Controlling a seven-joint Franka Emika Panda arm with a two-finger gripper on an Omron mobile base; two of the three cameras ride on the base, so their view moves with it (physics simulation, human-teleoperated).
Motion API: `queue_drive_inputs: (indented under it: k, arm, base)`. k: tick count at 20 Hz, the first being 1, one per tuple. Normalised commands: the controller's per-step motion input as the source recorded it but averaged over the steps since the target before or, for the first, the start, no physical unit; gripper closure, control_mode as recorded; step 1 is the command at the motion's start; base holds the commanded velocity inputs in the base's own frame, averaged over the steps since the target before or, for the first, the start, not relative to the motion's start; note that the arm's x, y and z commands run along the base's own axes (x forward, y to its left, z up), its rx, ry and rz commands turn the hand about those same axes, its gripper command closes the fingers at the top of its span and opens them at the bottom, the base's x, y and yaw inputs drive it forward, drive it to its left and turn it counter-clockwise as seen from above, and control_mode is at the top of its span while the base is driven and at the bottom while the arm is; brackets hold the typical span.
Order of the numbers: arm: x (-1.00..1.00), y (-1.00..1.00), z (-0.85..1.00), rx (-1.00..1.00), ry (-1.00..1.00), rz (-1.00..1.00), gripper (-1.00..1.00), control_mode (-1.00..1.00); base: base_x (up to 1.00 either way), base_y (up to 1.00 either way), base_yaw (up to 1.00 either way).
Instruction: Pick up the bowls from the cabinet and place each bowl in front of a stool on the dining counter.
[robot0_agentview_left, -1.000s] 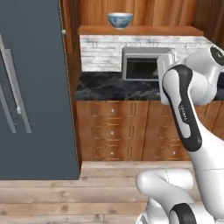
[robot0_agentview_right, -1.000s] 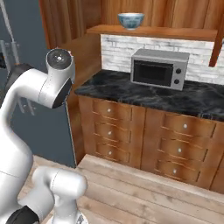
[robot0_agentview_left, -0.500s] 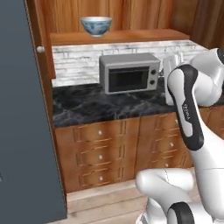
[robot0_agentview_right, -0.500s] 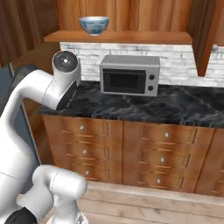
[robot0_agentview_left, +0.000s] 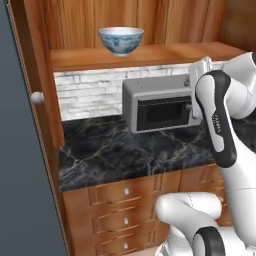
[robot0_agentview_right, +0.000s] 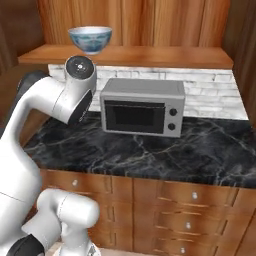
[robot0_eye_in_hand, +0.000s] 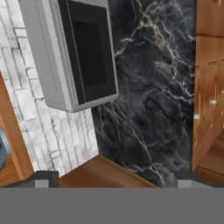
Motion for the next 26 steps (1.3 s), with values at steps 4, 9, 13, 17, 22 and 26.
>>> queue_drive_inputs:
  k: [4, 9, 13, 17, 22, 26]
  arm:
    - [0.00, 0.00, 0.00, 0.00, 0.00, 0.00, -1.00, 1.00]
    - [0.27, 0.01, 0.23, 0.00, -0.10, 0.04, -1.00, -1.00]
    - [0.00, 0.00, 0.84, 0.00, -0.36, 0.11, -1.00, -1.00]
    - [0.00, 0.00, 0.86, 0.00, -0.39, 0.15, -1.00, -1.00]
    - [0.25, 0.12, 0.54, 0.00, -0.19, 0.17, -1.00, -1.00]
    - [0.52, 0.42, 0.06, 0.00, 0.08, 0.16, -1.00, -1.00]
  base:
    - [1.00, 0.12, 0.00]
    - [0.20, 0.01, 0.00]
    - [0.00, 0.00, 0.00]
    - [0.00, 0.00, 0.00]
    - [0.00, 0.00, 0.00]
    - [0.00, 0.00, 0.00]
